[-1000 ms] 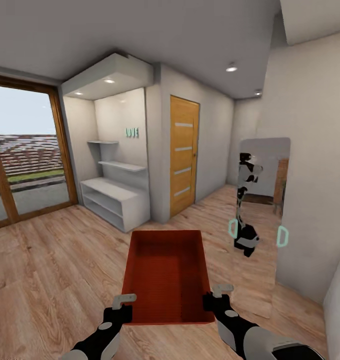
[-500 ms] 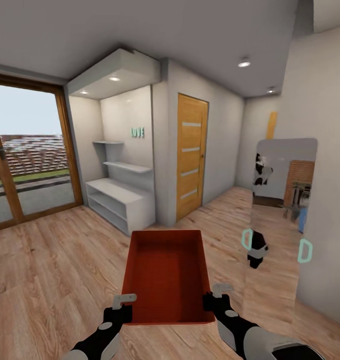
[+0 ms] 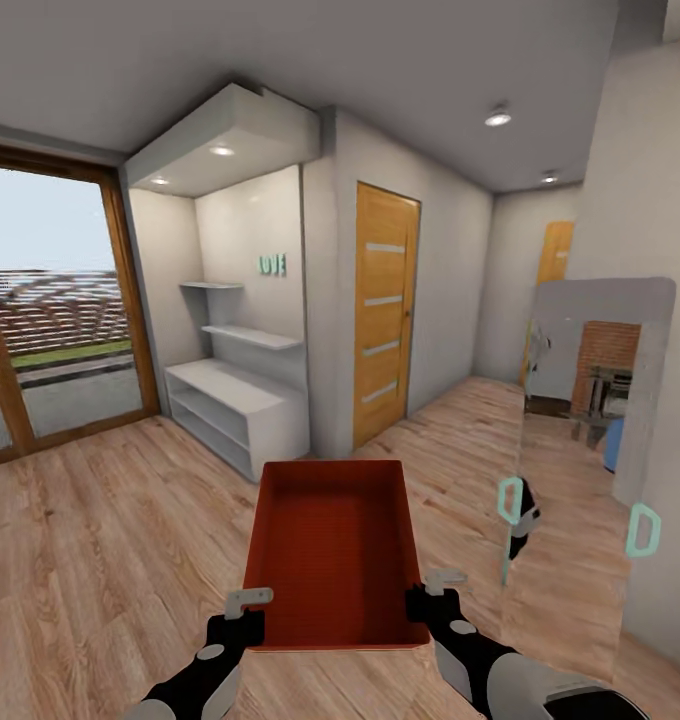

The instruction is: Move the two storage containers from the living room to the garage. In the garage, place one container on the floor and stack the other container on top of it (either order is fine).

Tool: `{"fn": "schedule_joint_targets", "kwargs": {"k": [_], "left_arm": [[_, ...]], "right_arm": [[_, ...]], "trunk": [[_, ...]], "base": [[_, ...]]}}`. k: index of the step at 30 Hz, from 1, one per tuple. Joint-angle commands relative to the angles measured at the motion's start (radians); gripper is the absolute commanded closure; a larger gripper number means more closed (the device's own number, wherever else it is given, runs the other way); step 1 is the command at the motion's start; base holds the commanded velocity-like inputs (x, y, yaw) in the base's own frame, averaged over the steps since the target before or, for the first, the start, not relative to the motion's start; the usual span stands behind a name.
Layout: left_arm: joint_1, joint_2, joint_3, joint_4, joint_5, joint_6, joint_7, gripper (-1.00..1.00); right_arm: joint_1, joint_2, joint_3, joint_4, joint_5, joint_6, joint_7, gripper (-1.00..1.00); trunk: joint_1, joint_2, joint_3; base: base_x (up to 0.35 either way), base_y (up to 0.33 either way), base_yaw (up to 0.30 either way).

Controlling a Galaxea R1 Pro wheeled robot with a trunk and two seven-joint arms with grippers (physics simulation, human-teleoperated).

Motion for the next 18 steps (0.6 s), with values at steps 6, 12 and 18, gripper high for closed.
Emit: {"fn": "schedule_joint_targets", "kwargs": {"k": [6, 12, 18], "left_arm": [[-0.001, 0.000, -0.003, -0.011, -0.002, -0.016, 0.008, 1.00], [-0.001, 0.000, -0.003, -0.011, -0.002, -0.016, 0.008, 1.00], [-0.001, 0.000, -0.003, -0.011, -0.002, -0.016, 0.008, 1.00]], "right_arm": [[0.000, 0.001, -0.016, 0.004, 0.002, -0.002, 0.002, 1.00], [0.000, 0.001, -0.016, 0.004, 0.004, -0.002, 0.002, 1.00], [0.000, 0.001, -0.016, 0.004, 0.006, -0.002, 0.002, 1.00]], "trunk": [[0.001, -0.001, -0.002], [0.001, -0.001, -0.002], [0.001, -0.001, -0.002]], "base": [[0.320, 0.000, 0.000], [0.320, 0.000, 0.000], [0.320, 0.000, 0.000]]}}
